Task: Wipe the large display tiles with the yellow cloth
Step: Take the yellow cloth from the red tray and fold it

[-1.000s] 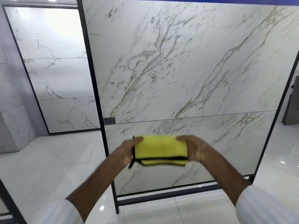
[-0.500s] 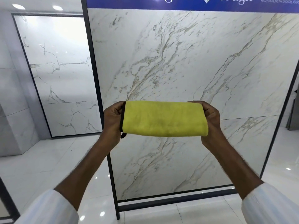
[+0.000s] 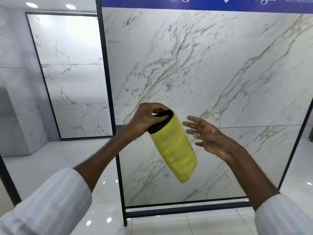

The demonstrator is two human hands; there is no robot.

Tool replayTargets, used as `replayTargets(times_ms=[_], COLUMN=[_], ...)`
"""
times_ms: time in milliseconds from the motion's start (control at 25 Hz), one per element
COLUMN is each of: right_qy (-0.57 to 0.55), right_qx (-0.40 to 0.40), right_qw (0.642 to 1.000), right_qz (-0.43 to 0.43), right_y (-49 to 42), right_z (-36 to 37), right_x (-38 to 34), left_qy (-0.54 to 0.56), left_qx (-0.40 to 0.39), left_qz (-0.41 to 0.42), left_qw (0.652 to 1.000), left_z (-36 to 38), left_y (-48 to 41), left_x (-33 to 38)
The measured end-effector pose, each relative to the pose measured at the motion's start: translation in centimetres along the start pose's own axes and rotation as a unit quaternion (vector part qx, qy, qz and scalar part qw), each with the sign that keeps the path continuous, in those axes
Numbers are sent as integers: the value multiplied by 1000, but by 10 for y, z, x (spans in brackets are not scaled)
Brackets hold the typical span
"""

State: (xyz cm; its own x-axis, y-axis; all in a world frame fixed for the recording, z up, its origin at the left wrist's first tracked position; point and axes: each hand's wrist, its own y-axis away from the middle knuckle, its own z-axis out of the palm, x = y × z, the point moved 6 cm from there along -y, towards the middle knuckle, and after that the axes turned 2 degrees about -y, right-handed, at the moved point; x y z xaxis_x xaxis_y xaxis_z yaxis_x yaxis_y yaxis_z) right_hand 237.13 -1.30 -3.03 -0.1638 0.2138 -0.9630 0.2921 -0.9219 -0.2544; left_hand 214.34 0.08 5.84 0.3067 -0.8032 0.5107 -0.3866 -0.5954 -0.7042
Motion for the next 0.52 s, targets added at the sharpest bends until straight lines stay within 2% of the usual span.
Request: replayTargets(times_ms=[80,160,200,280,360,440,520], right_qy=[76,109,114,99,83,87,104], right_qx=[-47,-45,-27,21,60,85,101], right_qw=[996,993,993,994,993,989,983], right_qz=[20,10,-6,-41,-61,-84,-111], right_y=[-1,4,7,11,11,10,8], right_z=[28,42,43,39,34,32,34], right_x=[5,10,11,12,12,8,1], left_qy=[-37,-35,-15,76,141,118,68], left_qx=[-41,-53,-59,-96,-155,-205,-234], left_qz=[40,43,23,-74,-185,-238,-221], left_qw=[998,997,998,990,960,942,944], left_z=[12,14,12,8,10,13,17], left_y=[0,-1,0,4,12,19,21], left_x=[10,12,9,2,-5,-6,-2])
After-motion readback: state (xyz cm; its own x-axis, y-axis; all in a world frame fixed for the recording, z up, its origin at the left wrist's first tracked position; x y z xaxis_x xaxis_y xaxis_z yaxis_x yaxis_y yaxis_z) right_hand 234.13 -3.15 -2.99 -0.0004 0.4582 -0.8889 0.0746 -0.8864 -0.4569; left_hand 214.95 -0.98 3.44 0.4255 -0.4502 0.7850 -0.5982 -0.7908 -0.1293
